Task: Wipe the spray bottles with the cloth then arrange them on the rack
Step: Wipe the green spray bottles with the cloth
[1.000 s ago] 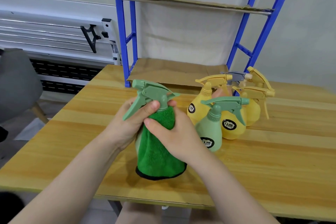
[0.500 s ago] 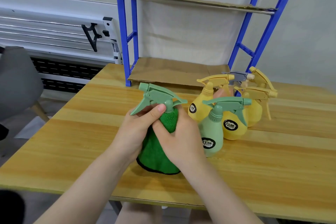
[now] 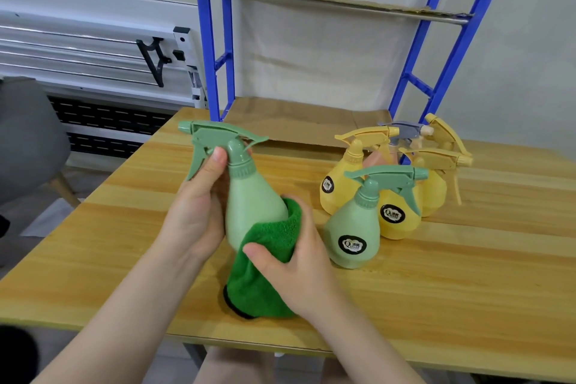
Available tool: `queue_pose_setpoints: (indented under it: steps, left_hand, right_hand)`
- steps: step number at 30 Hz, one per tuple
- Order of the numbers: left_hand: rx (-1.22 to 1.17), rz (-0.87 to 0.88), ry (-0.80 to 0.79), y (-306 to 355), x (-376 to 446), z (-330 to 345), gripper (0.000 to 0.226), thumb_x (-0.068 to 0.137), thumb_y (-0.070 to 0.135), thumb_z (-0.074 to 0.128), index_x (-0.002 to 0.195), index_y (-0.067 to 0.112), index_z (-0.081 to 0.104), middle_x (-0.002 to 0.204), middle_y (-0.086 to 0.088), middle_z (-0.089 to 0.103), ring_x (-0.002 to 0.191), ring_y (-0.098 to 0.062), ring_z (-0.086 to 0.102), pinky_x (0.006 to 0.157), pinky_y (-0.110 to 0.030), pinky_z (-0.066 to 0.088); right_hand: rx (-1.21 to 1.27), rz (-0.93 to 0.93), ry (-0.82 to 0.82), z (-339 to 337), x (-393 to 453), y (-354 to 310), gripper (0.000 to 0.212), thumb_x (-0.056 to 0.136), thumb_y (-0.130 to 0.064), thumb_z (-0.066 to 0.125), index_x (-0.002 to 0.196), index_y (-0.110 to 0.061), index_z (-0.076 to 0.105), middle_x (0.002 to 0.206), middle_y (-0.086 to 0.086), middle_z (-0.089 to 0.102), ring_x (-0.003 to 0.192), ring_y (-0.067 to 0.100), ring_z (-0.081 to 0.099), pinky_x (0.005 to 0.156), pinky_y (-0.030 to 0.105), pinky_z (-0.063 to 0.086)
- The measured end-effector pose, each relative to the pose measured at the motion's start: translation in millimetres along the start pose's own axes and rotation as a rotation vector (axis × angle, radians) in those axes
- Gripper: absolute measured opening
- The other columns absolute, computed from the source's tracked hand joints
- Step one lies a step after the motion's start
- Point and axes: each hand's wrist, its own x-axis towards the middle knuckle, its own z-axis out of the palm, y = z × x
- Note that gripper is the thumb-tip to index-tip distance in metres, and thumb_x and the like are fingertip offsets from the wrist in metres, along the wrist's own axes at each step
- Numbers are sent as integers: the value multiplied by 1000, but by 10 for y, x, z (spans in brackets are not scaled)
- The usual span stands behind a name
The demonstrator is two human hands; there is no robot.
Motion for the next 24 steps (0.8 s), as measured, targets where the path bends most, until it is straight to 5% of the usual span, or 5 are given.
queue_pose_setpoints:
  steps: [4, 9, 15, 20, 24]
  left_hand:
    - [-21, -15, -88, 79, 12, 4, 54, 57, 54, 85, 100, 24, 74, 101, 2, 71, 95, -13, 66, 104, -52, 43]
    - [29, -23, -247, 150, 42, 23, 46, 64, 55, 81, 95, 22, 73, 93, 4, 71, 90, -13, 66, 108, -60, 34]
    - [79, -104, -332, 183, 101, 8, 60, 59, 56, 84, 102, 16, 71, 104, -5, 71, 106, -21, 64, 100, -50, 47]
    - [209, -286, -378, 57, 31, 32, 96, 57, 55, 87, 124, -5, 56, 108, -13, 67, 99, -26, 65, 81, -34, 55]
    - [264, -328, -352, -48, 11, 41, 91, 54, 59, 86, 122, 3, 63, 110, -12, 69, 103, -28, 65, 85, -35, 55]
  right_hand:
    - [56, -13, 4, 19, -61, 44, 87, 69, -61, 72, 141, -38, 28, 134, -21, 48, 127, 1, 46, 105, 35, 44]
    - [116, -61, -5, -24, 5, -59, 85, 64, -58, 75, 136, -35, 36, 126, -22, 54, 119, 1, 53, 100, 36, 48]
    - [72, -101, -49, -141, 123, -348, 57, 62, -62, 68, 111, -56, 40, 111, -25, 60, 105, -3, 58, 88, 28, 52]
    - [72, -98, -47, -176, 227, -432, 36, 75, -54, 64, 105, -37, 59, 93, -17, 67, 89, -1, 63, 79, 27, 53]
    - [56, -57, -10, -176, 202, -358, 41, 78, -57, 60, 111, -33, 62, 95, -16, 69, 91, -1, 64, 80, 29, 54]
